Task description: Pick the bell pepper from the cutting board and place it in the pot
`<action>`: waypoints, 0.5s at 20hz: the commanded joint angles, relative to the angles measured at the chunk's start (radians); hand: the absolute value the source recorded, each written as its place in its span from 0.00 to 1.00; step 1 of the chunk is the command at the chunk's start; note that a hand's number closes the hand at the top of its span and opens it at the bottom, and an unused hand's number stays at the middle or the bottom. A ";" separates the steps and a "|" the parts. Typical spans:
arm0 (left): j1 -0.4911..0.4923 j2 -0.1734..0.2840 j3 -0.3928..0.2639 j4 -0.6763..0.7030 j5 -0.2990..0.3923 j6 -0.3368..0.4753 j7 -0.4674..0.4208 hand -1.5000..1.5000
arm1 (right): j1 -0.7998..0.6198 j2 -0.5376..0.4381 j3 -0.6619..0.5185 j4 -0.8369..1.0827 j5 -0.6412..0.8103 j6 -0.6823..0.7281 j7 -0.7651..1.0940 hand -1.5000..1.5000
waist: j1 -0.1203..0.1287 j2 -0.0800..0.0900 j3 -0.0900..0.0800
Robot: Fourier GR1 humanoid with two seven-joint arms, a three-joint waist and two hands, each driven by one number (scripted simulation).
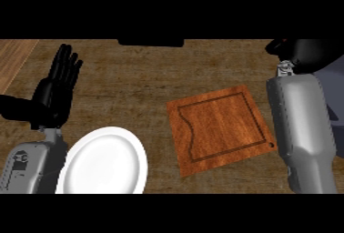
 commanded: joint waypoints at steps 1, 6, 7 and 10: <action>0.039 0.026 0.036 0.007 0.019 -0.021 -0.011 0.50 | -0.082 -0.070 -0.081 0.132 -0.003 0.004 0.068 1.00 | -0.019 -0.006 0.002; 0.050 0.008 0.030 -0.011 -0.007 0.013 -0.017 0.50 | 0.022 -0.127 -0.122 0.012 -0.068 0.077 -0.009 1.00 | -0.047 -0.014 0.002; 0.069 0.044 0.052 -0.021 0.018 -0.033 -0.014 0.50 | 0.046 -0.108 -0.096 0.013 -0.049 0.014 0.019 1.00 | -0.040 -0.013 0.002; 0.044 -0.018 0.018 -0.004 -0.001 0.011 -0.015 0.50 | 0.157 -0.135 -0.116 -0.068 -0.110 -0.023 -0.038 1.00 | -0.049 -0.013 0.002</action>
